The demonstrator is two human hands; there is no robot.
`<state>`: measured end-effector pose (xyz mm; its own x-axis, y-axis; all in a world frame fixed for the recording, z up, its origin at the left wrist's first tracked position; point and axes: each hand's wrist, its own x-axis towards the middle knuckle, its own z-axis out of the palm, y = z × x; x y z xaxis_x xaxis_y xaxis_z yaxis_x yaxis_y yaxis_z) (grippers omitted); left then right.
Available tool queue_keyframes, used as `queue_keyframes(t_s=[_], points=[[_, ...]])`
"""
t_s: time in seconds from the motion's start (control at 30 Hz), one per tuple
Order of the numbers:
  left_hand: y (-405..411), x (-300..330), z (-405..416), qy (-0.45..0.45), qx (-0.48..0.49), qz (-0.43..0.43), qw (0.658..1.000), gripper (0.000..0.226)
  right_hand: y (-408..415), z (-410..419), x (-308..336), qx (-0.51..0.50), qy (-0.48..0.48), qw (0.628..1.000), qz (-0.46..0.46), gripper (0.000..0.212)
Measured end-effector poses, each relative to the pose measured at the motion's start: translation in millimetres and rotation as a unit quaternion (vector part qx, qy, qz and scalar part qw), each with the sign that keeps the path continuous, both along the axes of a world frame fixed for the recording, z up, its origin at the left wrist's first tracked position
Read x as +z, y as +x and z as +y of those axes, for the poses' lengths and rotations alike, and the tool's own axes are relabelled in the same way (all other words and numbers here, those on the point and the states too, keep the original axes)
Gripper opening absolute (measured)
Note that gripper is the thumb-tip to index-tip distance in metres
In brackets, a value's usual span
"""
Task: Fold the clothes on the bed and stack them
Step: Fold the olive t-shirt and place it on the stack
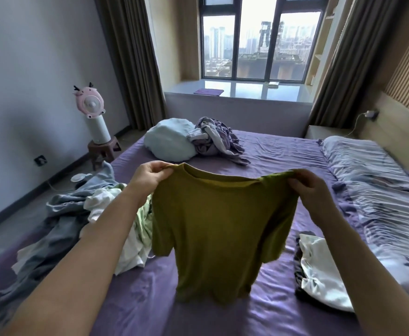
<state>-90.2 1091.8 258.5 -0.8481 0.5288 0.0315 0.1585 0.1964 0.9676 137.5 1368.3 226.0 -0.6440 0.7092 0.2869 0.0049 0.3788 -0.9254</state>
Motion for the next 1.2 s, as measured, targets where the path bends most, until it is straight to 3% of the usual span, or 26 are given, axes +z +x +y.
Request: queue_keyframes(t_s=[0.13,0.27,0.57,0.7,0.87,0.97,1.2], points=[[-2,0,2,-0.002,0.069,-0.003,0.998,0.012,-4,-15,9,-0.036,0.014,0.999,-0.008,0.029],[-8,2,-4,0.033,0.080,0.015,0.996,0.007,8,-37,22,-0.027,0.016,0.999,-0.007,0.009],[1,10,-45,0.066,0.149,0.071,0.984,0.022,28,-120,47,-0.178,-0.011,0.980,0.093,0.023],[19,11,-70,0.060,0.166,0.211,0.961,0.024,40,-156,45,-0.276,0.094,0.955,0.060,0.026],[26,6,-102,-0.029,0.144,0.446,0.883,0.032,64,-187,39,-0.362,0.157,0.918,0.023,0.025],[23,2,-116,-0.070,0.135,0.471,0.869,0.037,78,-202,30,-0.358,0.176,0.917,-0.011,0.019],[15,-6,-119,-0.060,0.104,0.496,0.860,0.039,90,-196,12,-0.348,0.198,0.916,-0.038,0.026]])
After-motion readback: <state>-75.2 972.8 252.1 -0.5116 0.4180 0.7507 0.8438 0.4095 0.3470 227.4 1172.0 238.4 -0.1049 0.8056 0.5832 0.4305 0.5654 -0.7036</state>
